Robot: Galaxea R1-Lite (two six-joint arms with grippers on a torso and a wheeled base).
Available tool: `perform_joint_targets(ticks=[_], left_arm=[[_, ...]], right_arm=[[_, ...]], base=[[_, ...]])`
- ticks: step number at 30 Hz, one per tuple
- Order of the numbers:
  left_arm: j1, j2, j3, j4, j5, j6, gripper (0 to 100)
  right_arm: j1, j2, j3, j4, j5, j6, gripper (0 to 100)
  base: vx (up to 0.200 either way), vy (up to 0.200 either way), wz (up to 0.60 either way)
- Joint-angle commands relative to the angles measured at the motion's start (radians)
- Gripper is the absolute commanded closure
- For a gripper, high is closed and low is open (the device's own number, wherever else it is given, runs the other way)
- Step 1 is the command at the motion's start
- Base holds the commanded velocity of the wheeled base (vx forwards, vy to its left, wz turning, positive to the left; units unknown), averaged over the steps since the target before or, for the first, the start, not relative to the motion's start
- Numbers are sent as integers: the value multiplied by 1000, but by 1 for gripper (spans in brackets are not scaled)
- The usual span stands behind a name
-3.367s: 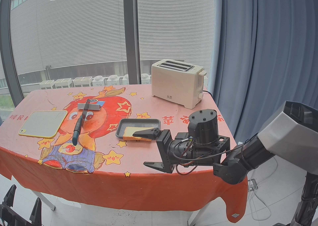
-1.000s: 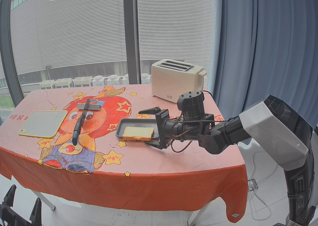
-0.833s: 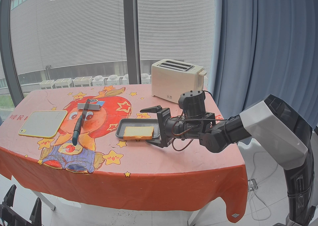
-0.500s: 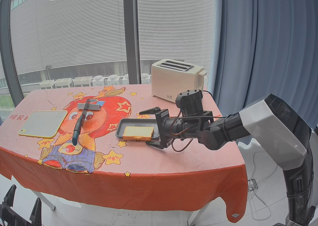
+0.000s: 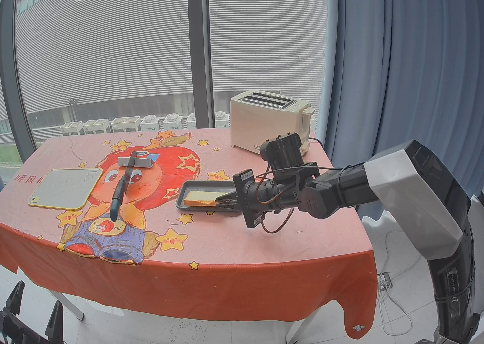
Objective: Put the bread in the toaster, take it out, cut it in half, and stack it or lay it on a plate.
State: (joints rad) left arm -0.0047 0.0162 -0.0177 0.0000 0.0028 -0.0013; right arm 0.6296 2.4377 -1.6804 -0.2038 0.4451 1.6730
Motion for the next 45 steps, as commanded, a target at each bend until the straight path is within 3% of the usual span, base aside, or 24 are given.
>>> perform_joint_targets(ticks=[1, 9, 24, 29, 33, 34, 36, 38, 39, 42, 45], left_arm=[[0, -15, 18, 0, 0, 0, 0], [0, -15, 18, 0, 0, 0, 0], [0, -15, 18, 0, 0, 0, 0], [0, -13, 18, 0, 0, 0, 0], [0, -15, 18, 0, 0, 0, 0], [0, -15, 18, 0, 0, 0, 0], [0, -13, 18, 0, 0, 0, 0], [0, -13, 18, 0, 0, 0, 0], [0, -15, 18, 0, 0, 0, 0], [0, -13, 18, 0, 0, 0, 0], [0, -13, 18, 0, 0, 0, 0]], right_arm=[[1, 24, -101, 95, 20, -4, 100], [12, 34, -116, 119, 9, -12, 100], [16, -69, -114, 123, 7, -104, 100], [10, -108, -116, 162, 6, -167, 100], [7, -126, -116, 218, -8, -266, 100], [7, -126, -116, 219, -11, -269, 100], [10, -134, -116, 228, -77, -323, 100], [13, -138, -110, 228, -98, -341, 100], [15, -154, -102, 238, -129, -389, 100], [16, -178, -102, 288, -160, -460, 100], [16, -215, -97, 302, -175, -490, 100]], base=[[0, 0, 0], [0, 0, 0], [0, 0, 0], [0, 0, 0], [0, 0, 0], [0, 0, 0], [0, 0, 0], [0, 0, 0], [0, 0, 0], [0, 0, 0], [0, 0, 0]])
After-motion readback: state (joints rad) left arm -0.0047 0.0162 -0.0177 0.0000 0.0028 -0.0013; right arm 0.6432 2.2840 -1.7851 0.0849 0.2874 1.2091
